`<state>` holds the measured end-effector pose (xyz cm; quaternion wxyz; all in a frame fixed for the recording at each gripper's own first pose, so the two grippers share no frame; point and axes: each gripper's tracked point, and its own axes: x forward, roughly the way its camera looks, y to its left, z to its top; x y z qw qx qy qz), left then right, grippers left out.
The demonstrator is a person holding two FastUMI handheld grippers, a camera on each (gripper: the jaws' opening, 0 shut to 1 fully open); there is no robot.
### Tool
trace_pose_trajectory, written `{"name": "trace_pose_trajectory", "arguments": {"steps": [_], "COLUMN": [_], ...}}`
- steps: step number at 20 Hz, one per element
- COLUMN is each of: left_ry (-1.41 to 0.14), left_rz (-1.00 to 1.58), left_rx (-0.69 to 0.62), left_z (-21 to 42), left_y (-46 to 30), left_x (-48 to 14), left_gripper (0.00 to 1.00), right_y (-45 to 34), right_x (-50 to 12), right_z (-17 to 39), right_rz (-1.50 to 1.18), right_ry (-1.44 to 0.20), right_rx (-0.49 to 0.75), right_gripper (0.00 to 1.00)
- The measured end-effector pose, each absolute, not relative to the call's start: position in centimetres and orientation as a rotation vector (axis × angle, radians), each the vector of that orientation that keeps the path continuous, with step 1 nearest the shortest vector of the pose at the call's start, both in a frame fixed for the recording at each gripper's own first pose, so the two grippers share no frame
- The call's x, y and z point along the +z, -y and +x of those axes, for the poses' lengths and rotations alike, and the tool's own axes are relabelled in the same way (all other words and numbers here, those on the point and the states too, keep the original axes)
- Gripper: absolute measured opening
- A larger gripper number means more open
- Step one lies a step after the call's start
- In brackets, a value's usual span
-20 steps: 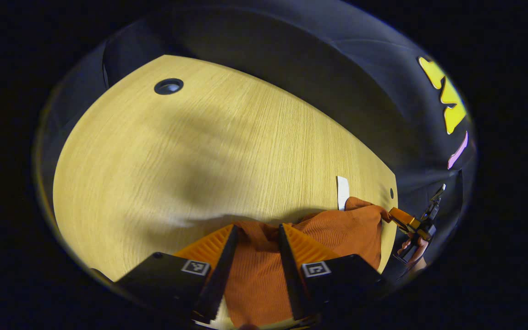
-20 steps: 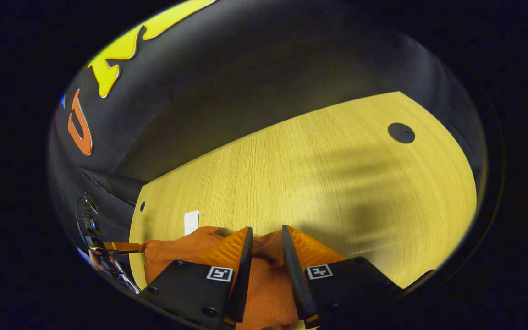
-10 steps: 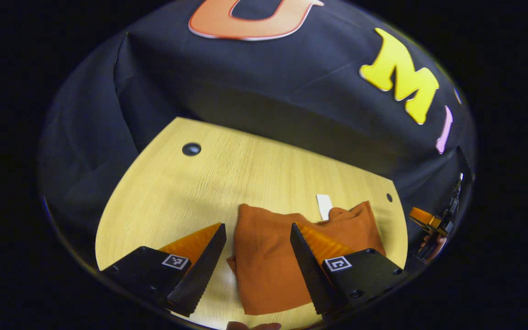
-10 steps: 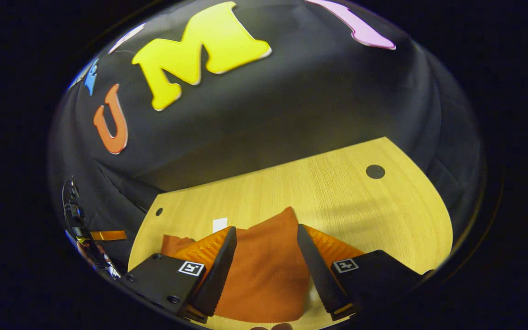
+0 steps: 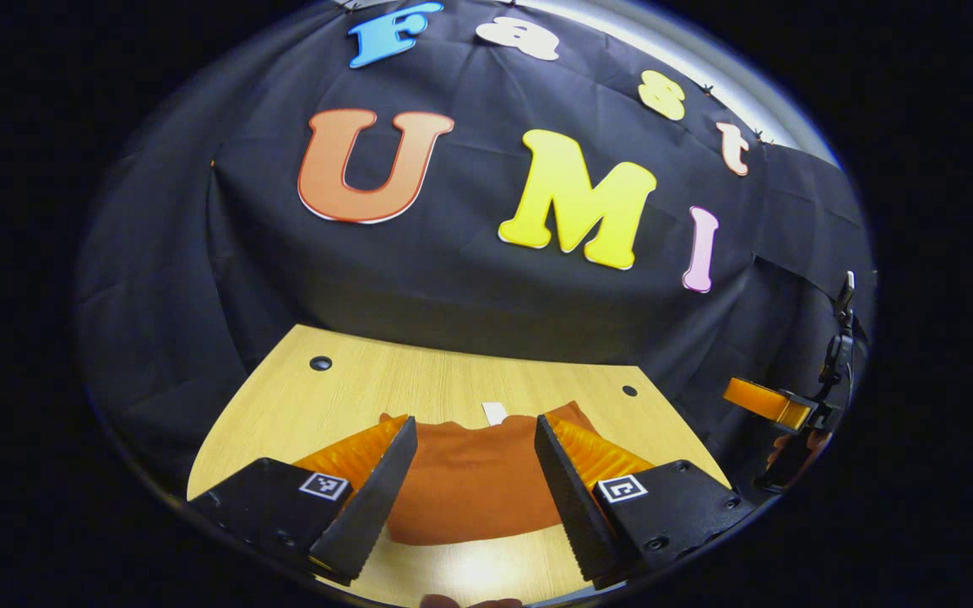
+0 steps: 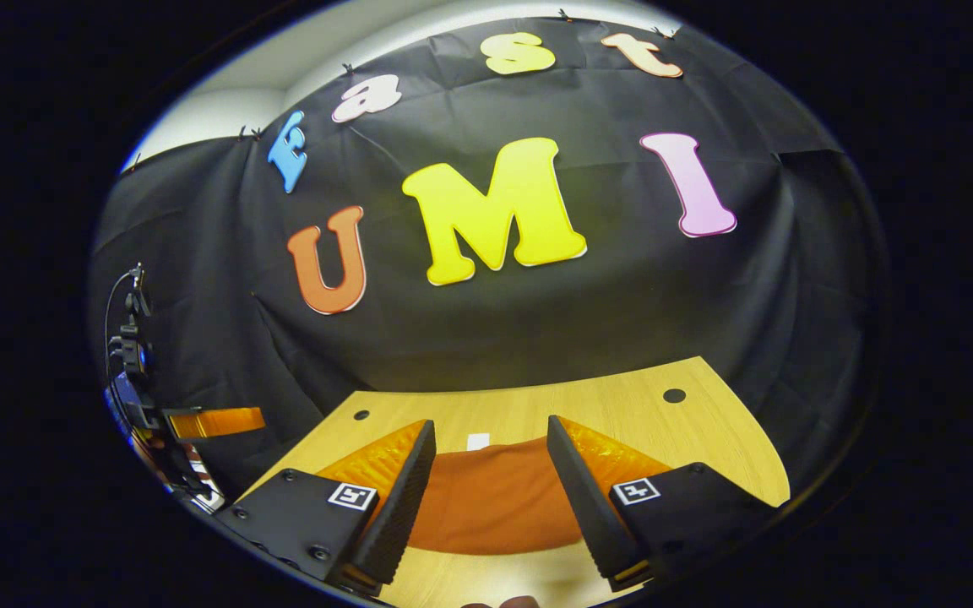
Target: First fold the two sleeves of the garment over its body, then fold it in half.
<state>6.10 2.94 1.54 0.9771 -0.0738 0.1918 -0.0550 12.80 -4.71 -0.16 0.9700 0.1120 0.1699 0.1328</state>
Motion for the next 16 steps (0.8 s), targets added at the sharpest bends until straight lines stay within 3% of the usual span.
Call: {"name": "trace_pose_trajectory", "arguments": {"steps": [9, 16], "left_ry": [-0.254, -0.099], "left_rz": [-0.092, 0.023], "left_rx": [-0.05, -0.008], "left_z": [-7.3, -12.4], "left_y": [1.8, 3.0], "left_x": [6.8, 9.5], "left_gripper": [0.91, 0.91], "right_y": [7.2, 6.8], "right_x": [3.1, 6.0], "right_z": [1.1, -3.9], "right_rz": [0.189, 0.125], "right_ry": [-0.238, -0.134], "right_rx": [0.348, 0.32], "right_gripper": [0.86, 0.86]}}
